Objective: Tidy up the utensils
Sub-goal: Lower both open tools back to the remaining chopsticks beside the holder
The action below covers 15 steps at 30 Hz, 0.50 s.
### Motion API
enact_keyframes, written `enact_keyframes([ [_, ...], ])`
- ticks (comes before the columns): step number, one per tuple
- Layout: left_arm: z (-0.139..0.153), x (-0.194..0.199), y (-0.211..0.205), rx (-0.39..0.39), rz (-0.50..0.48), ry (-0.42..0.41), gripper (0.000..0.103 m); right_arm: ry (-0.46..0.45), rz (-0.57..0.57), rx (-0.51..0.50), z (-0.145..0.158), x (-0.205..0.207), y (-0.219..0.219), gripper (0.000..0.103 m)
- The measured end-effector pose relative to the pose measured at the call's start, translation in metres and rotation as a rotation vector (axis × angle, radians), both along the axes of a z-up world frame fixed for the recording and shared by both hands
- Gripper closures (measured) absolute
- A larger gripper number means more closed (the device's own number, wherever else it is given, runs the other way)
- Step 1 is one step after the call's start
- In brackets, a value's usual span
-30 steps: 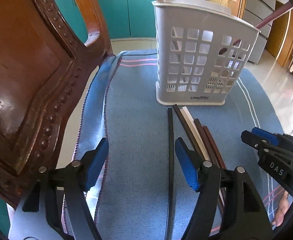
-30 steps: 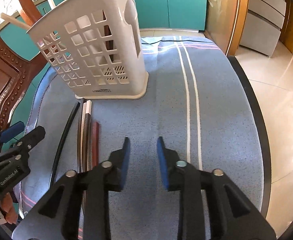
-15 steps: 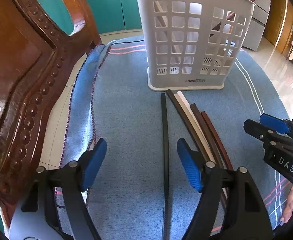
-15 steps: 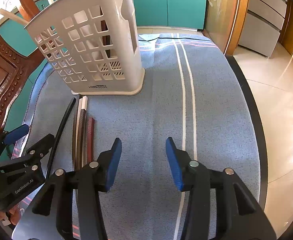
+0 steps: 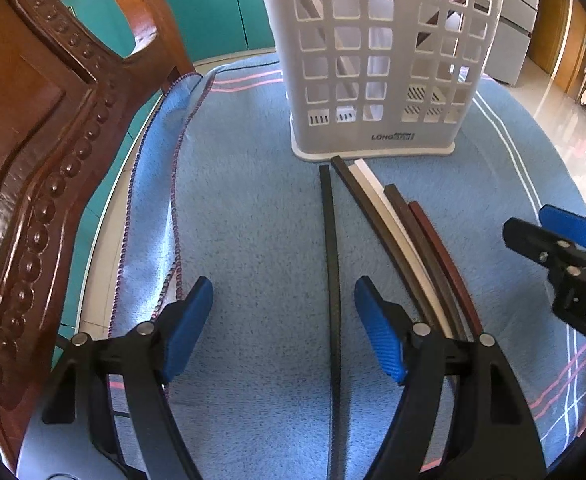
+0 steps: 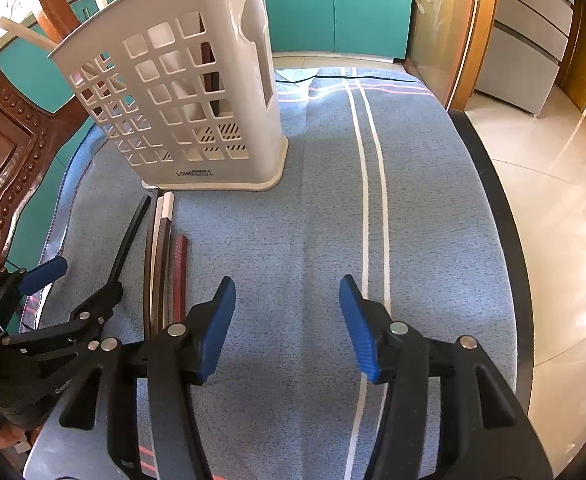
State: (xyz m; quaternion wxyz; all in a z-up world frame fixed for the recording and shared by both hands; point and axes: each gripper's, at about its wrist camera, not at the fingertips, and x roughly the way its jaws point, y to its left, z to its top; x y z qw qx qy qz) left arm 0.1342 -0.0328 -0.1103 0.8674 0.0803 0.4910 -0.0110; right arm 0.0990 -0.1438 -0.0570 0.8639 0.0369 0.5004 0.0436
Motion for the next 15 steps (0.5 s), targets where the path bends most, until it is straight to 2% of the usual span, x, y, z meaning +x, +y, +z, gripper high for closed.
enact_keyframes([
  [7,-0.007,0.003,-0.004,-0.003,-0.004,-0.007,0.03,0.003,0.003,-0.002,0.001,0.0,-0.001,0.046],
  [9,-0.005,0.002,-0.002,-0.027,0.0,-0.001,0.033,0.005,0.004,-0.004,0.001,0.0,0.0,0.046],
  [15,-0.006,0.006,0.007,-0.078,0.015,0.019,0.033,0.007,0.005,-0.007,0.0,-0.001,0.0,0.045],
])
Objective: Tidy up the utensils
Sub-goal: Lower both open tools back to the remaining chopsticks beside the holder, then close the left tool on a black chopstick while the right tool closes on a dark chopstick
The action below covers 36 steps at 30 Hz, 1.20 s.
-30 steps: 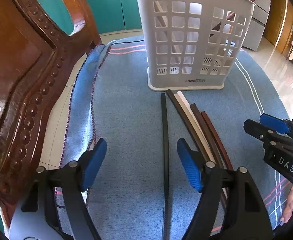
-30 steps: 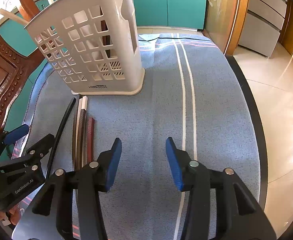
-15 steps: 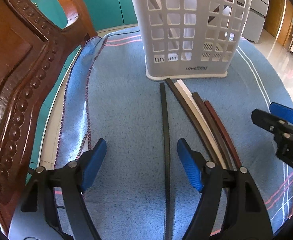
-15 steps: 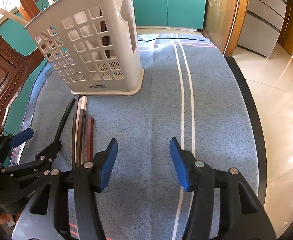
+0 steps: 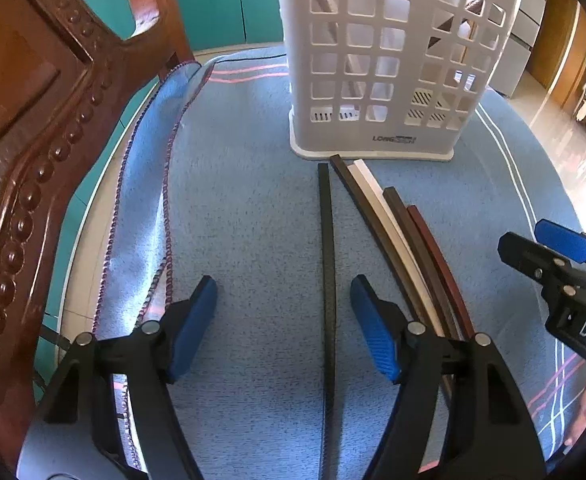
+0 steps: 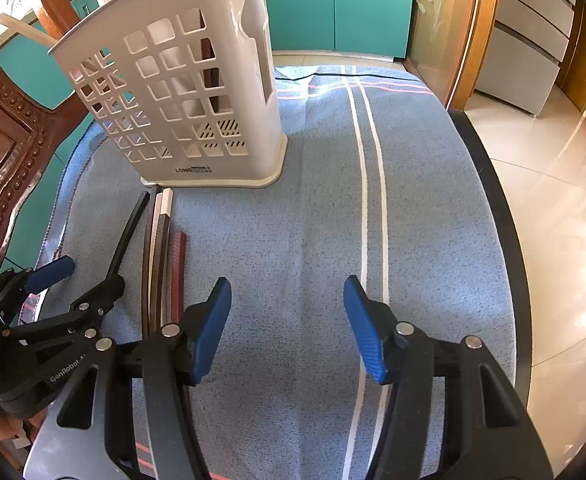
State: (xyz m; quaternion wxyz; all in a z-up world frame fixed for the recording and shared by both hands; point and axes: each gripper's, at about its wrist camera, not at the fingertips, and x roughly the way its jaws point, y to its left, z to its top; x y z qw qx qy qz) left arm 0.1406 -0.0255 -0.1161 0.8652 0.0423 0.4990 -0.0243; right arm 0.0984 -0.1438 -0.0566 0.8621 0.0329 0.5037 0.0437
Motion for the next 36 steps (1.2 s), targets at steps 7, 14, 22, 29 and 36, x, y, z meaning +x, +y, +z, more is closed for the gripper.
enact_keyframes([
  [7,0.0,0.001,0.001,-0.004,0.002,0.002,0.032,0.026,0.008,-0.027,-0.009,0.0,0.004,0.045],
  [14,0.0,0.001,0.001,-0.005,0.0,0.004,0.031,0.025,0.027,-0.077,-0.015,-0.002,0.011,0.039],
  [22,-0.001,0.003,0.002,-0.004,0.0,0.005,0.031,0.013,0.036,-0.108,-0.017,-0.003,0.017,0.039],
  [29,-0.001,0.003,0.001,-0.001,0.004,0.005,0.029,0.011,0.037,-0.11,-0.016,-0.005,0.018,0.039],
  [36,-0.001,0.004,0.0,-0.001,0.004,0.007,0.029,0.012,0.039,-0.109,-0.018,-0.005,0.019,0.039],
])
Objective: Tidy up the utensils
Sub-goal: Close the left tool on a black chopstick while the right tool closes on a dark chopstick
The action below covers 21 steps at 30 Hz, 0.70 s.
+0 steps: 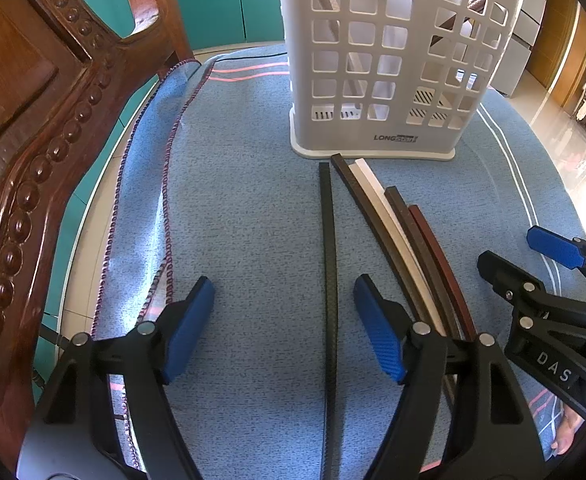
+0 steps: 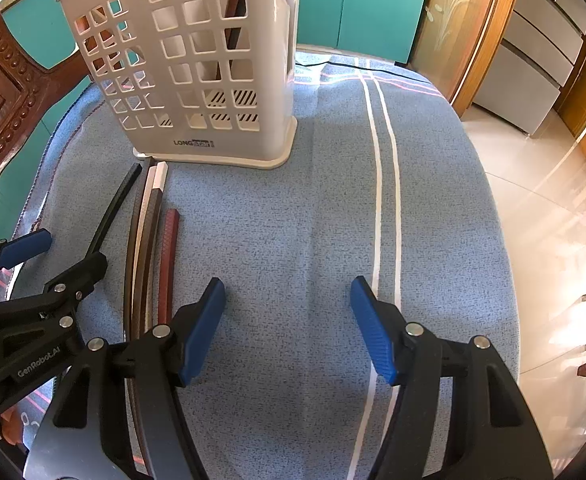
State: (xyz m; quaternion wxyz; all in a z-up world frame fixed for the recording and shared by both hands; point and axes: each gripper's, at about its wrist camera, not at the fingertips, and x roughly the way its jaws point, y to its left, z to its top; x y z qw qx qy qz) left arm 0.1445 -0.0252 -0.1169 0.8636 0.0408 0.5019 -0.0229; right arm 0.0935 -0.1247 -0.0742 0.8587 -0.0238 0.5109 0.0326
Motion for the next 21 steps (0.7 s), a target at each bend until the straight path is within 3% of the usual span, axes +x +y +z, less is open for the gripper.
enact_keyframes([
  [6,0.0,0.0,0.001,-0.002,0.003,0.005,0.029,0.001,-0.002,0.026,0.001,-0.001,-0.002,0.042],
  [13,0.0,0.0,0.001,-0.004,0.001,0.005,0.029,-0.004,0.012,0.057,0.007,0.001,-0.005,0.1],
  [15,0.001,-0.001,0.001,-0.006,0.003,0.005,0.031,-0.008,0.023,0.063,0.009,0.001,-0.004,0.102],
  [16,0.001,-0.001,0.001,-0.017,-0.001,0.006,0.034,-0.011,0.027,0.081,0.01,0.0,-0.004,0.102],
  [19,0.003,-0.002,0.0,-0.049,-0.023,0.007,0.056,-0.06,0.037,0.104,0.023,-0.003,-0.002,0.102],
  [21,0.004,-0.002,-0.001,-0.062,-0.034,0.003,0.078,-0.097,0.043,0.116,0.032,-0.007,-0.003,0.102],
])
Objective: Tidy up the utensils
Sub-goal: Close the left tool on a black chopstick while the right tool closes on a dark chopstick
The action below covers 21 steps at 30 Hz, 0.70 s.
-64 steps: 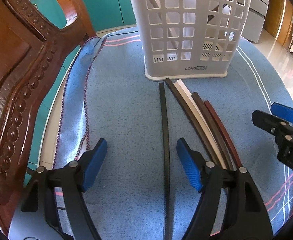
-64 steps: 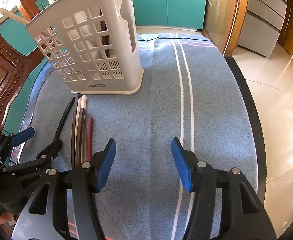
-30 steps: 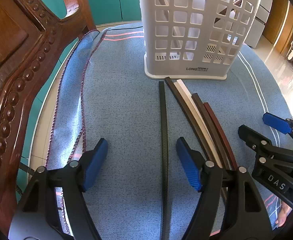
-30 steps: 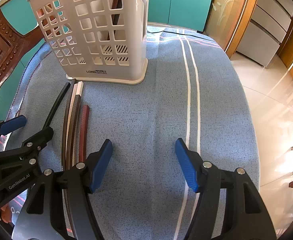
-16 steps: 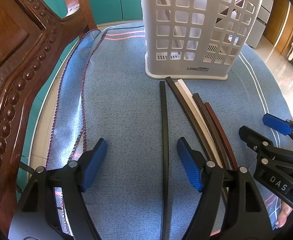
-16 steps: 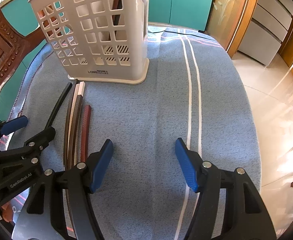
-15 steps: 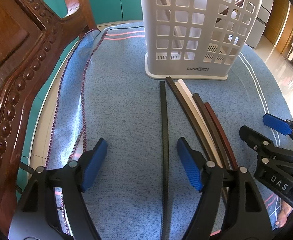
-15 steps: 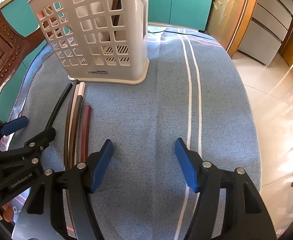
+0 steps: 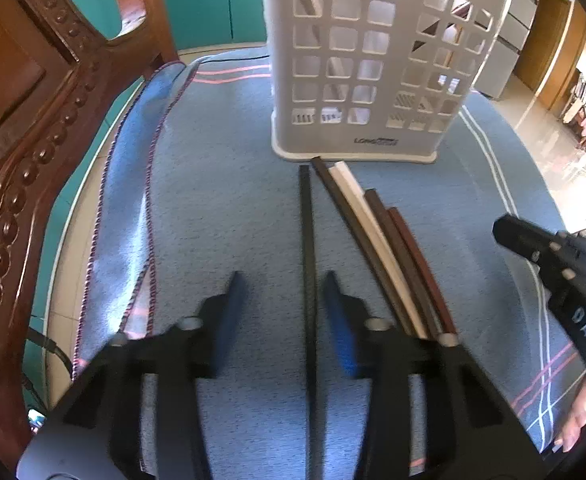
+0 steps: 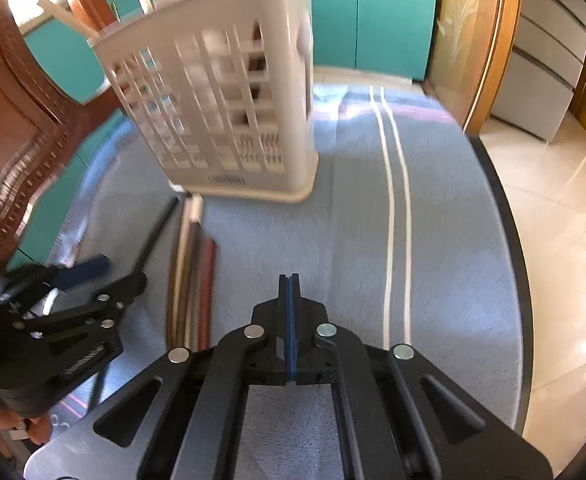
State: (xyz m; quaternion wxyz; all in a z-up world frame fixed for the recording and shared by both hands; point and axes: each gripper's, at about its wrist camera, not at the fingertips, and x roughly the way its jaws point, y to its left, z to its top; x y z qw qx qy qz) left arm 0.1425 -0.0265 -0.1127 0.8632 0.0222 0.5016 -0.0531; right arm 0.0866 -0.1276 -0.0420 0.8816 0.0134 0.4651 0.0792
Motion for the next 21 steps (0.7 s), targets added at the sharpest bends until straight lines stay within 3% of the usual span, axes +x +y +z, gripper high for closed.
enact_keyframes([
  [2,0.001,0.001,0.003,-0.046,0.004,0.008,0.096,-0.025,0.003,0.013,0.006,-0.001,-0.002,0.102],
  [5,0.006,0.004,0.019,-0.174,0.042,0.014,0.096,-0.05,0.004,0.034,0.014,-0.002,-0.007,0.102],
  [7,0.016,0.001,0.026,-0.203,0.05,-0.019,0.097,-0.057,0.003,0.049,0.017,-0.002,-0.012,0.102],
  [15,0.083,-0.032,0.045,-0.252,0.003,-0.214,0.097,-0.127,0.04,0.142,0.046,-0.023,-0.031,0.102],
  [18,0.086,-0.034,0.048,-0.244,0.005,-0.227,0.097,-0.065,0.089,0.174,0.036,-0.019,-0.029,0.102],
  [21,0.076,-0.032,0.048,-0.229,0.023,-0.197,0.097,-0.005,0.141,0.138,0.018,-0.014,-0.008,0.085],
])
